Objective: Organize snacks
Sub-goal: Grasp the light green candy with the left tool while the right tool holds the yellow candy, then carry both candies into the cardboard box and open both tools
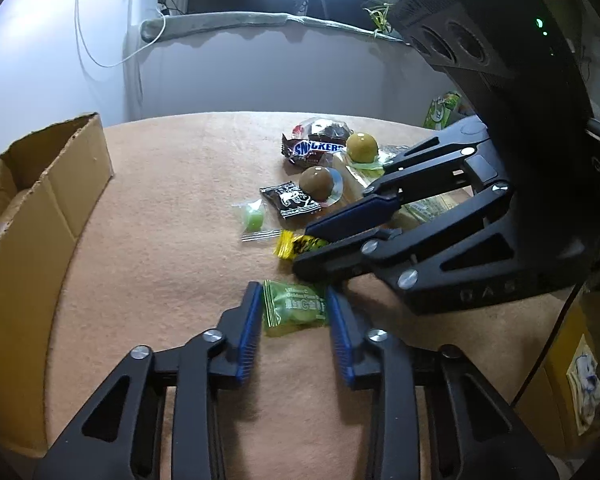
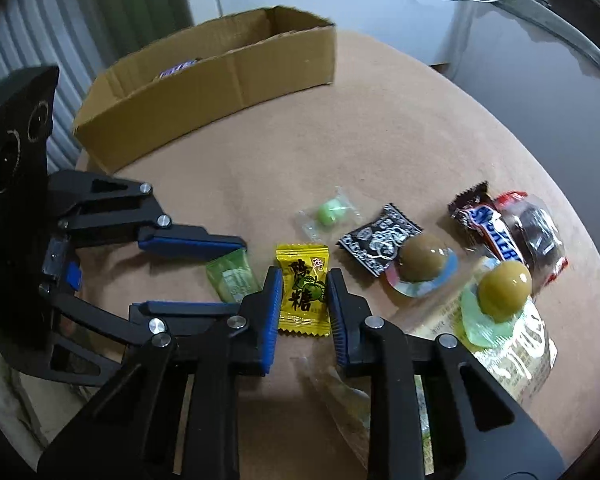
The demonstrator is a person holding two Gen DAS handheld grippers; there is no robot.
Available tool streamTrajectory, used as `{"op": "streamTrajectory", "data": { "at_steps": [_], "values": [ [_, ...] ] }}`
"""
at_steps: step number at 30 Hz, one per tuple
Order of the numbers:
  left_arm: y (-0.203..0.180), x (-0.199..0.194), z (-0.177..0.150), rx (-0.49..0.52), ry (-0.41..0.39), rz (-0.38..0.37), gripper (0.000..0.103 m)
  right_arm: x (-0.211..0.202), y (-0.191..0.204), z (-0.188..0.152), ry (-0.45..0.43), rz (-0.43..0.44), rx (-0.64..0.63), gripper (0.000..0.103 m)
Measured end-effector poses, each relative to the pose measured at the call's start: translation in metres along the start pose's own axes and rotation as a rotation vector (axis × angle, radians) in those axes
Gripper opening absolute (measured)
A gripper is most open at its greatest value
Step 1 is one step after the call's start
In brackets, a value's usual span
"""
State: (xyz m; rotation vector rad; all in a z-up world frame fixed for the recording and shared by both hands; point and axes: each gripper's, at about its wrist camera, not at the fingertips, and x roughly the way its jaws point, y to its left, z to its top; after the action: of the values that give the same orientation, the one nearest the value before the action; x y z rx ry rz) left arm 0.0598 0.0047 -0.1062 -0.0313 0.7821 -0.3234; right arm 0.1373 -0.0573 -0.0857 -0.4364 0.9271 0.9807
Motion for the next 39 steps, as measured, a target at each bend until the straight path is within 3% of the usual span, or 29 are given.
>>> {"op": "streamTrajectory", "data": {
  "at_steps": [14,21,28,39],
  "values": [
    [-0.001,-0.006,0.002,-0.007,-0.011,-0.01,0.013,-0.084,-0.011,-0.025,-0.279,-0.051,0.207,0.023],
    [-0.003,-0.014,0.0,-0.013,-0.023,-0.044,0.005,-0.099,-0.008,-0.037,-0.326,-0.061,0.256,0.023],
    [-0.001,-0.029,0.004,-0.026,-0.062,-0.057,0.004,-0.103,-0.006,-0.043,-0.352,-0.073,0.286,0.023],
    [0.003,-0.077,0.026,0.001,-0.174,0.012,0.004,-0.116,0.009,-0.026,-0.387,-0.081,0.259,0.023]
  ]
}}
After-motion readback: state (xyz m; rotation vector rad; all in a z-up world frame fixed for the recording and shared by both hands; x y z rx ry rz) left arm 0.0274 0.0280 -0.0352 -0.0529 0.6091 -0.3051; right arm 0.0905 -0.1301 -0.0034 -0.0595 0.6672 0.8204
